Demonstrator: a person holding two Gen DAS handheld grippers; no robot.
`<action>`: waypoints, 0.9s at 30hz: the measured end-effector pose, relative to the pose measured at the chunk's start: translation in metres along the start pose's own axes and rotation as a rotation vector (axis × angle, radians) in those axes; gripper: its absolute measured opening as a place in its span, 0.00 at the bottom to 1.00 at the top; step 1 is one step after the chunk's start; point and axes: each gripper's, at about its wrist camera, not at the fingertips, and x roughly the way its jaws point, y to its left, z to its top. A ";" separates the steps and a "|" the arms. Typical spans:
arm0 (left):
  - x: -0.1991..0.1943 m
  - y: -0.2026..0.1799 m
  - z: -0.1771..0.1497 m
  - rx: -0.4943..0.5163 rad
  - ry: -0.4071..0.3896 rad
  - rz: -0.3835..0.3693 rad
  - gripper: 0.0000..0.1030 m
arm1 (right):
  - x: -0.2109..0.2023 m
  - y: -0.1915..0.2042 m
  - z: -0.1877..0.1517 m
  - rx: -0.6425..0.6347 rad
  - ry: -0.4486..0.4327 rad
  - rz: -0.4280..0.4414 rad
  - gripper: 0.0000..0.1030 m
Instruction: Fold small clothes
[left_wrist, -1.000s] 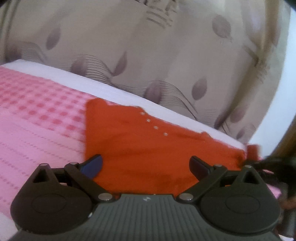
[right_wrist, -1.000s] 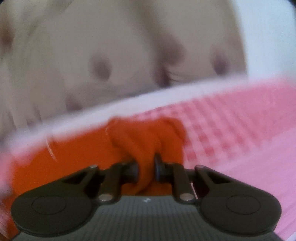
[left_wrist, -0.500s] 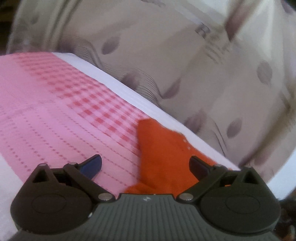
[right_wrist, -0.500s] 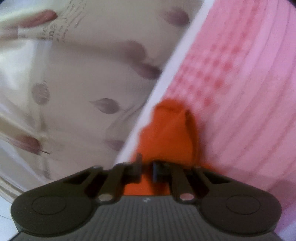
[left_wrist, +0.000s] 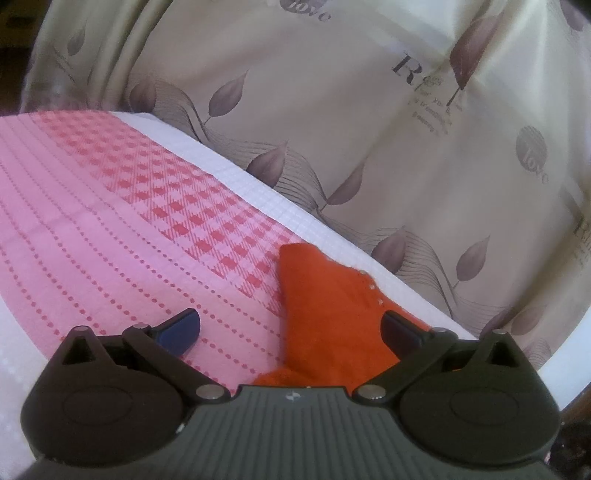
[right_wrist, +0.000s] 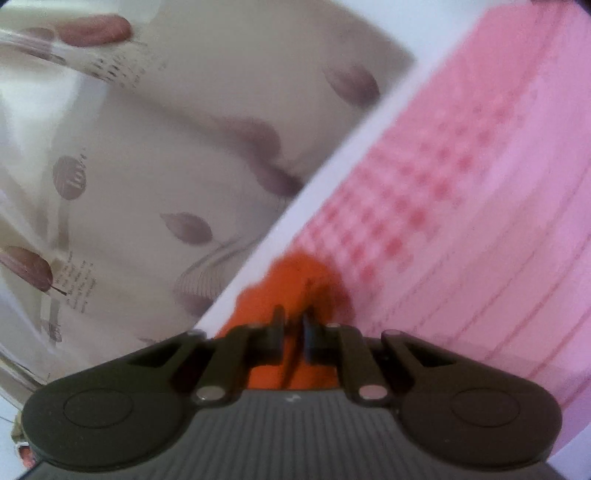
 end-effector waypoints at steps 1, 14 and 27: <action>-0.001 -0.001 0.000 0.012 -0.004 -0.008 0.99 | -0.004 -0.001 0.003 0.002 -0.012 0.012 0.10; -0.001 -0.010 -0.002 0.064 0.003 -0.035 0.99 | 0.055 0.004 0.045 -0.077 0.118 -0.045 0.10; 0.001 -0.009 -0.002 0.067 0.013 -0.030 1.00 | 0.090 0.017 0.094 -0.187 -0.007 -0.084 0.06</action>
